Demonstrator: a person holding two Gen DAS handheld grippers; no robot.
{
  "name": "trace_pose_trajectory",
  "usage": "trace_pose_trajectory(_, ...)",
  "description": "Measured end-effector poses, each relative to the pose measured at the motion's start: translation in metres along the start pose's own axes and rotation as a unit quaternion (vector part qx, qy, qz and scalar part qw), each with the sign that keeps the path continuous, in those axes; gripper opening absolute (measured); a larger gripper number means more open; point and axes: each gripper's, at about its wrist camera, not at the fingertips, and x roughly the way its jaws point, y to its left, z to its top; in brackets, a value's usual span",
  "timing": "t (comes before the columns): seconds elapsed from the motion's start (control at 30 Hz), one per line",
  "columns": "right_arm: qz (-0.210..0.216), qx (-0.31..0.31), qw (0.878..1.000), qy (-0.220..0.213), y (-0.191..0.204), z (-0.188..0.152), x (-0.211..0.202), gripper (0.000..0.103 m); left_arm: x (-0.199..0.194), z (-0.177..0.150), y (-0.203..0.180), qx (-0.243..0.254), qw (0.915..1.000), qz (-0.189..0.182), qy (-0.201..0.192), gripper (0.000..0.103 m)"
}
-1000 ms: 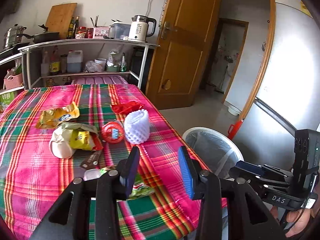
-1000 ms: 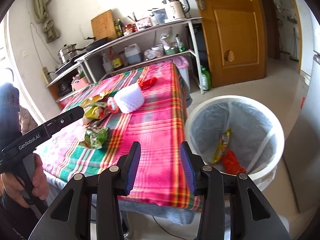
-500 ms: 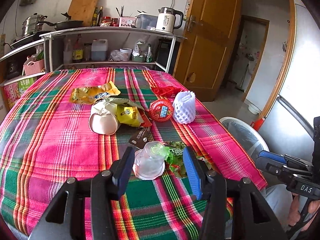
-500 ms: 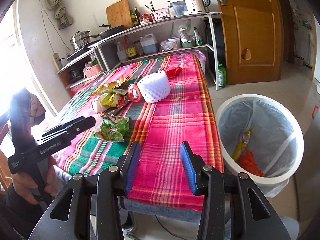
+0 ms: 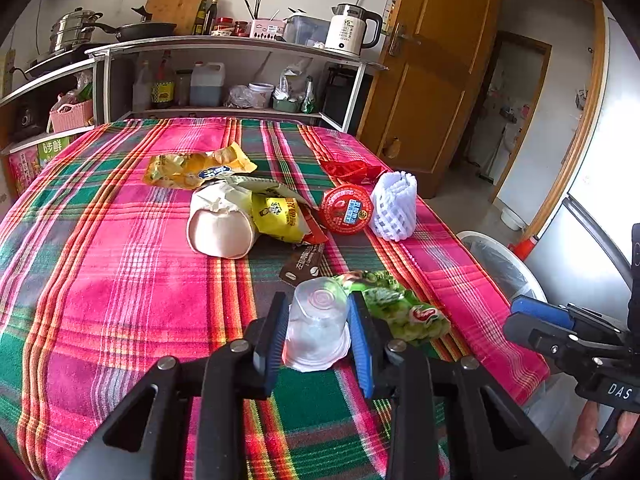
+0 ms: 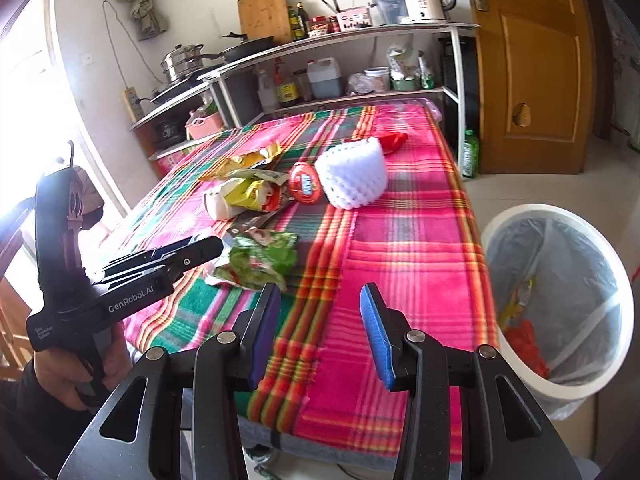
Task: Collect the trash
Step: 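Grasp the clear plastic cup with the left tool while the right tool grasps the green snack packet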
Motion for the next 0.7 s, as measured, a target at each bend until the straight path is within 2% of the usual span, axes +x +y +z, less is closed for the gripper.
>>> trace_pose_trajectory(0.3,0.036,-0.012,0.999,0.031,0.018,0.014,0.043,0.043,-0.012,-0.002,0.019,-0.018,0.9998,0.004,-0.006,0.032)
trace_pose_trajectory(0.63,0.041,0.023,0.996,0.069,0.019,0.018,0.074,0.043,-0.014,-0.003,0.028,-0.023,0.9997,0.001,-0.004,0.031)
trace_pose_trajectory(0.67,0.042,0.028,0.996,0.069,0.018,0.018,0.075,0.041,-0.014,-0.004,0.028,-0.023,0.9997,0.000,-0.003,0.031)
trace_pose_trajectory(0.7,0.041,0.028,0.997,0.067,0.018,0.018,0.075,0.032,-0.014,-0.004,0.028,-0.022,0.9998,0.000,-0.003,0.032)
